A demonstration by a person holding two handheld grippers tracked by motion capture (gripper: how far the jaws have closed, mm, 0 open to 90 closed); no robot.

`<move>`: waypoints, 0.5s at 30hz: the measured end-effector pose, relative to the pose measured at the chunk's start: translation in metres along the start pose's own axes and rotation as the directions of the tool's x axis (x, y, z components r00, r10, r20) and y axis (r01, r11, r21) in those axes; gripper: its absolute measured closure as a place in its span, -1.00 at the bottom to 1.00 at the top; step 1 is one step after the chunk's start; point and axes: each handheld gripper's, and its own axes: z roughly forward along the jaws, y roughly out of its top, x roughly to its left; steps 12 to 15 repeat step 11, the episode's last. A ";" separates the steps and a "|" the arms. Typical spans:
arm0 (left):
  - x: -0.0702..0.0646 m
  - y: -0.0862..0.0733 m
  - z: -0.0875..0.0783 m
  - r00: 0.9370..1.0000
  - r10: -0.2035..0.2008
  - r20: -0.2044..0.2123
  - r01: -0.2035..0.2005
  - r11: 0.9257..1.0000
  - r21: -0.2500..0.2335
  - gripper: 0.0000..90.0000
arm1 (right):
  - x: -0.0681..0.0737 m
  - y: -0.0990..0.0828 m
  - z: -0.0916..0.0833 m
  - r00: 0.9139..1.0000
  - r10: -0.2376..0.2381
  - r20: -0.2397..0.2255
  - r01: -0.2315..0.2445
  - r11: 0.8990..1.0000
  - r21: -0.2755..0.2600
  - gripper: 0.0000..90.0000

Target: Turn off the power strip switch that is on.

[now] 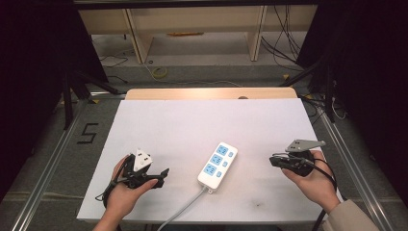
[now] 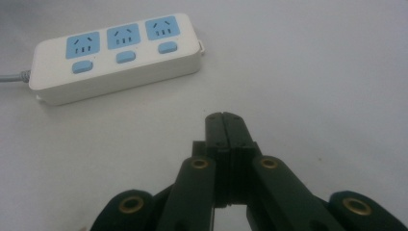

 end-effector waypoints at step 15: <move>0.001 0.000 0.001 1.000 0.002 -0.001 -0.002 1.000 0.003 -0.60 | 0.000 -0.004 -0.001 1.000 0.011 0.006 -0.011 1.000 -0.025 0.78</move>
